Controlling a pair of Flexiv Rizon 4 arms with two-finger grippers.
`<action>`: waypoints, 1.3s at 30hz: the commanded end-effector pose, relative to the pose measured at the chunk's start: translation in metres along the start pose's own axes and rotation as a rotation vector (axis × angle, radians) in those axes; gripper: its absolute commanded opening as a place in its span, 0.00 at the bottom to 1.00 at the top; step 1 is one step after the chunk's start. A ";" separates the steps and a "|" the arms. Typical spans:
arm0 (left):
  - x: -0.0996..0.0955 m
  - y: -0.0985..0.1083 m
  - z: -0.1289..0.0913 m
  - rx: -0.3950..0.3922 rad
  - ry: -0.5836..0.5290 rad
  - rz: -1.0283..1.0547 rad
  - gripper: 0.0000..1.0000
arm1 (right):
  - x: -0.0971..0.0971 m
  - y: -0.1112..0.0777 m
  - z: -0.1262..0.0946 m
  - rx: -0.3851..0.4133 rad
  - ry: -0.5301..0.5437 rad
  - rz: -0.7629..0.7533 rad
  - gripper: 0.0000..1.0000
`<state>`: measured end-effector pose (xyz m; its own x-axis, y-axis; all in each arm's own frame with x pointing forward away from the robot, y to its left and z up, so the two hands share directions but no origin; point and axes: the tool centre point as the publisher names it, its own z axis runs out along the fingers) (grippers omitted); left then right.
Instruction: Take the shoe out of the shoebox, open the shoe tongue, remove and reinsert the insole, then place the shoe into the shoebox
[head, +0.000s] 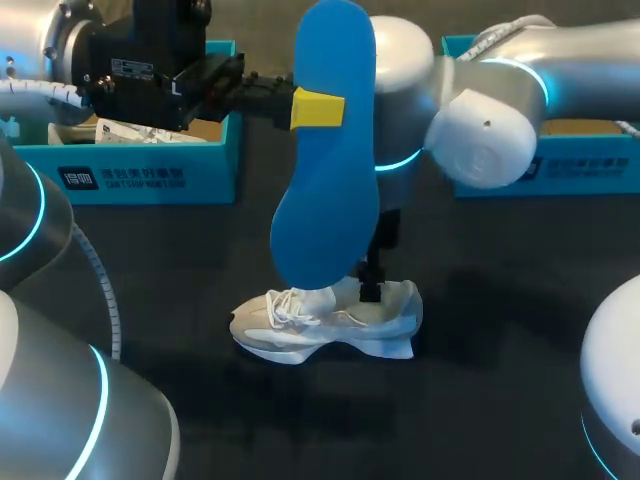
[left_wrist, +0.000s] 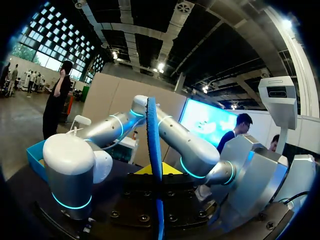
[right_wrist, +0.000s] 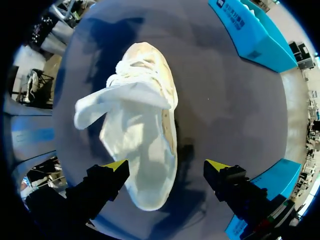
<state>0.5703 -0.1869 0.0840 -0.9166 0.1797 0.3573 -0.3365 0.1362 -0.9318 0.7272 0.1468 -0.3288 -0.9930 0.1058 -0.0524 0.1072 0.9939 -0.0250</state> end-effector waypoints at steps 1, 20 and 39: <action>0.000 -0.001 0.001 -0.002 0.000 0.000 0.00 | -0.001 0.010 0.013 0.016 -0.029 -0.008 1.00; 0.000 -0.001 0.001 -0.002 0.000 0.000 0.00 | -0.014 0.011 0.045 -0.058 -0.017 0.004 0.94; 0.000 -0.001 0.001 -0.002 0.000 0.000 0.00 | -0.022 -0.001 0.068 -0.061 0.056 0.044 0.00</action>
<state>0.5703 -0.1869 0.0841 -0.9166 0.1797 0.3573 -0.3365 0.1362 -0.9318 0.7520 0.1426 -0.3932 -0.9888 0.1489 0.0041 0.1490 0.9881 0.0384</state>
